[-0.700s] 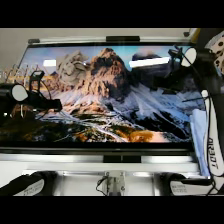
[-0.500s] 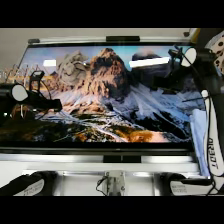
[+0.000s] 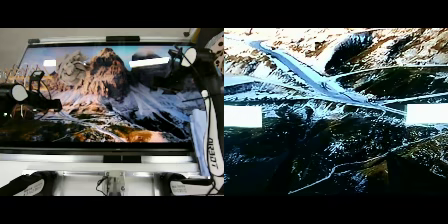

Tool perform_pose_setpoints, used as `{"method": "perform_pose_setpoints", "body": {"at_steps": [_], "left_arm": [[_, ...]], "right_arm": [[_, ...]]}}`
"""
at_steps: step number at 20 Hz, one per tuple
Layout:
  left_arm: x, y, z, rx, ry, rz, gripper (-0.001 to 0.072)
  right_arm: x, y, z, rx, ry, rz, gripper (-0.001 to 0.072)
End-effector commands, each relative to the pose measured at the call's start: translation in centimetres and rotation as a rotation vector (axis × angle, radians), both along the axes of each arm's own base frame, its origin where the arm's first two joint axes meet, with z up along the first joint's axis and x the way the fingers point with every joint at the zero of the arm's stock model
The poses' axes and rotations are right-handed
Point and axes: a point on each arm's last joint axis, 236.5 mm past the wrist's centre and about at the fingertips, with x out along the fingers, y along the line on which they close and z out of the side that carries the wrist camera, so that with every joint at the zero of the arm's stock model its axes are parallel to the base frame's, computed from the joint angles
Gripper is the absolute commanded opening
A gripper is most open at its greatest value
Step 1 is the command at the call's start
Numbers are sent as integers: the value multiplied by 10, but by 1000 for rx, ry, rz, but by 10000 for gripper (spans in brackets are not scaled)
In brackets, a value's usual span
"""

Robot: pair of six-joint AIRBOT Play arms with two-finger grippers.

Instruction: Fold the shirts.

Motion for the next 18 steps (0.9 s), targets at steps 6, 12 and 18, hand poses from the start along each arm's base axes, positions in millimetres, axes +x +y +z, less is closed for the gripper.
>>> {"method": "perform_pose_setpoints", "body": {"at_steps": [6,12,18], "left_arm": [[32,-15,5,-71,-117,19,712],[97,-50,18,-303,-318,127,712],[214,4,12,-260,-359,233,712]], "right_arm": [[12,1,3,0,-54,23,672],[38,-15,8,-66,-166,-5,671],[45,-8,-15,-45,-131,-2,672]]}}
